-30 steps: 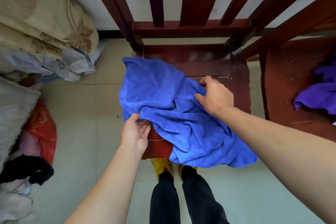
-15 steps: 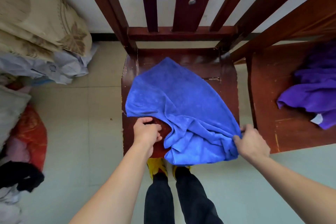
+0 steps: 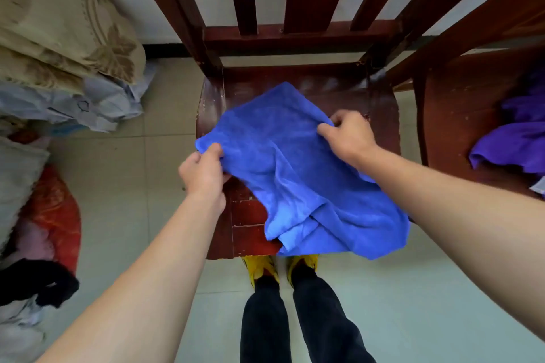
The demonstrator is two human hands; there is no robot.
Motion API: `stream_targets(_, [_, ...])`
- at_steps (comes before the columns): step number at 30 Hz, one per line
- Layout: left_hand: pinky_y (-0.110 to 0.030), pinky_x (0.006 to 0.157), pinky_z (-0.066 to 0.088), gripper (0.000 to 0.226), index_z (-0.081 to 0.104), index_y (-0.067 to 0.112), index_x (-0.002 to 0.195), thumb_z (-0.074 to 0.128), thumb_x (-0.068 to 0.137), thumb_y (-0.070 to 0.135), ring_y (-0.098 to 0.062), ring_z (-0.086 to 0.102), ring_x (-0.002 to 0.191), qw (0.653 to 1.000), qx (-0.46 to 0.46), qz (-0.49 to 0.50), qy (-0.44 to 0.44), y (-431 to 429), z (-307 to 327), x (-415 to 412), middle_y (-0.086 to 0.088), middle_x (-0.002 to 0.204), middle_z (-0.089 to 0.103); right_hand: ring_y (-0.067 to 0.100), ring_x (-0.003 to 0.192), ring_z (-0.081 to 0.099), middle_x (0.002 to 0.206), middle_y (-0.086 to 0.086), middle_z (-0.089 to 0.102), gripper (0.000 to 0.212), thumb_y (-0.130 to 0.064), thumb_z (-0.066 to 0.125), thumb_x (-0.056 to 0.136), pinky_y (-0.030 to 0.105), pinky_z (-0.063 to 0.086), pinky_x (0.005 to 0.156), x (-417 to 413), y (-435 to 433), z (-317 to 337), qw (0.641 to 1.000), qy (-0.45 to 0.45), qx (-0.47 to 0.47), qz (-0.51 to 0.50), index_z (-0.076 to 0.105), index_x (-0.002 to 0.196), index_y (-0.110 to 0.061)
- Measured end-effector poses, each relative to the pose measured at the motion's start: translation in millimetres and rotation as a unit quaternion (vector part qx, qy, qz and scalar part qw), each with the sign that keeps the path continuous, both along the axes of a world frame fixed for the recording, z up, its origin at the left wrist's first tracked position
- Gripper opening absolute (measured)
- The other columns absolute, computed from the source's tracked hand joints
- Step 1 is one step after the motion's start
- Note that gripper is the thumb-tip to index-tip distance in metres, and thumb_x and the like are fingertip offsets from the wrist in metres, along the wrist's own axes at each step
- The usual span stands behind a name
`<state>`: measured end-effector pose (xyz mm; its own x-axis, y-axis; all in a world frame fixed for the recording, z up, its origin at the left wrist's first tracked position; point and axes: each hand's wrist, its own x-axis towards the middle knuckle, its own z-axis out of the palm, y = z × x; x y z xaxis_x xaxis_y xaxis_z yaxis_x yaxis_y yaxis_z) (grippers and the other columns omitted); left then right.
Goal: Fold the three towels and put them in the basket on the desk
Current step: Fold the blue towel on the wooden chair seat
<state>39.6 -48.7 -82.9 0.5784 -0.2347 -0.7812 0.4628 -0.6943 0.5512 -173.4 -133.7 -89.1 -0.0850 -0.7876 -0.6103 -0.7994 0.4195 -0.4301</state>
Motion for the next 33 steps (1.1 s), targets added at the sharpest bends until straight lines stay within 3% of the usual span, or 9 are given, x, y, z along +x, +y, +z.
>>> stream_targets(3, [-0.025, 0.051, 0.037, 0.026, 0.043, 0.019, 0.066, 0.058, 0.076, 0.001, -0.016, 0.044, 0.057, 0.999, -0.045, -0.013, 0.015, -10.1, 14.2, 11.8, -0.003, 0.066, 0.047, 0.019, 0.069, 0.052, 0.072, 0.002, 0.055, 0.006, -0.016, 0.059, 0.084, 0.031, 0.040, 0.059, -21.9, 13.2, 12.1, 0.983, -0.107, -0.001, -0.150, 0.056, 0.081, -0.012])
stream_targets(7, [-0.024, 0.052, 0.040, 0.034, 0.045, 0.021, 0.072, 0.061, 0.075, -0.009, -0.016, 0.051, 0.060, 0.993, -0.082, -0.084, -0.019, -40.7, 26.8, 19.4, -0.001, 0.070, 0.052, -0.003, 0.051, 0.047, 0.068, -0.006, 0.053, 0.032, 0.006, 0.056, 0.079, 0.016, 0.039, 0.054, -43.9, 4.0, 26.4, 0.960, -0.152, -0.084, -0.221, 0.051, 0.075, -0.025])
stream_targets(11, [-0.029, 0.060, 0.050, 0.038, 0.047, 0.023, 0.080, 0.063, 0.074, -0.011, -0.019, 0.060, 0.070, 0.986, -0.103, -0.120, -0.046, -74.0, 24.9, 20.2, -0.002, 0.080, 0.059, -0.004, 0.061, 0.050, 0.079, -0.006, 0.055, 0.043, 0.013, 0.055, 0.074, 0.014, 0.042, 0.060, -53.9, -18.8, 33.0, 0.936, -0.161, -0.173, -0.260, 0.055, 0.082, -0.029])
stream_targets(14, [-0.034, 0.071, 0.056, 0.038, 0.049, 0.018, 0.101, 0.071, 0.077, -0.002, -0.022, 0.064, 0.084, 0.990, -0.078, -0.108, -0.043, -76.6, 9.4, 17.5, -0.007, 0.096, 0.062, 0.008, 0.080, 0.058, 0.095, -0.001, 0.060, 0.047, 0.009, 0.063, 0.074, 0.020, 0.048, 0.064, -57.5, -25.7, 25.3, 0.941, -0.162, -0.124, -0.269, 0.060, 0.109, -0.021])
stream_targets(16, [-0.029, 0.065, 0.054, 0.047, 0.048, 0.012, 0.117, 0.074, 0.079, 0.007, -0.016, 0.062, 0.079, 0.994, -0.047, -0.089, -0.040, -66.3, -0.6, 15.6, -0.009, 0.105, 0.059, 0.005, 0.078, 0.057, 0.096, -0.006, 0.057, 0.058, 0.000, 0.070, 0.079, 0.015, 0.047, 0.058, -59.0, -24.5, 19.0, 0.944, -0.158, -0.045, -0.286, 0.052, 0.131, -0.017])
stream_targets(18, [-0.030, 0.072, 0.053, 0.050, 0.049, 0.010, 0.117, 0.078, 0.077, 0.012, -0.018, 0.061, 0.083, 0.994, -0.021, -0.092, -0.052, -52.8, -9.9, 13.0, -0.010, 0.110, 0.059, 0.005, 0.081, 0.053, 0.101, -0.008, 0.054, 0.061, -0.014, 0.074, 0.083, 0.013, 0.044, 0.061, -61.2, -22.3, 12.7, 0.944, -0.140, -0.018, -0.300, 0.046, 0.138, -0.014])
stream_targets(22, [-0.031, 0.066, 0.050, 0.035, 0.052, 0.016, 0.086, 0.082, 0.071, 0.009, -0.022, 0.061, 0.075, 0.982, 0.025, -0.168, -0.082, -25.9, -16.3, -7.0, -0.007, 0.089, 0.063, 0.019, 0.089, 0.057, 0.104, -0.002, 0.059, 0.052, -0.036, 0.079, 0.076, 0.033, 0.048, 0.075, -70.5, -13.4, 4.5, 0.970, -0.014, -0.003, -0.243, 0.058, 0.120, -0.017])
stream_targets(26, [-0.037, 0.074, 0.058, 0.030, 0.052, 0.021, 0.066, 0.075, 0.068, 0.002, -0.026, 0.066, 0.079, 0.973, 0.071, -0.173, -0.134, -19.6, -23.9, 0.4, -0.010, 0.089, 0.069, 0.027, 0.081, 0.067, 0.084, 0.003, 0.068, 0.024, -0.028, 0.081, 0.072, 0.045, 0.058, 0.078, -86.5, -7.3, -2.8, 0.972, 0.019, 0.016, -0.235, 0.067, 0.081, -0.011])
stream_targets(33, [-0.049, 0.077, 0.058, 0.039, 0.050, 0.024, 0.072, 0.086, 0.057, 0.029, -0.031, 0.068, 0.077, 0.968, 0.094, -0.182, -0.144, -7.0, -29.7, 17.6, -0.018, 0.096, 0.069, 0.019, 0.069, 0.059, 0.069, -0.007, 0.059, 0.029, -0.037, 0.082, 0.072, 0.037, 0.051, 0.067, -102.3, 14.4, -4.2, 0.972, -0.013, -0.006, -0.233, 0.057, 0.071, -0.022])
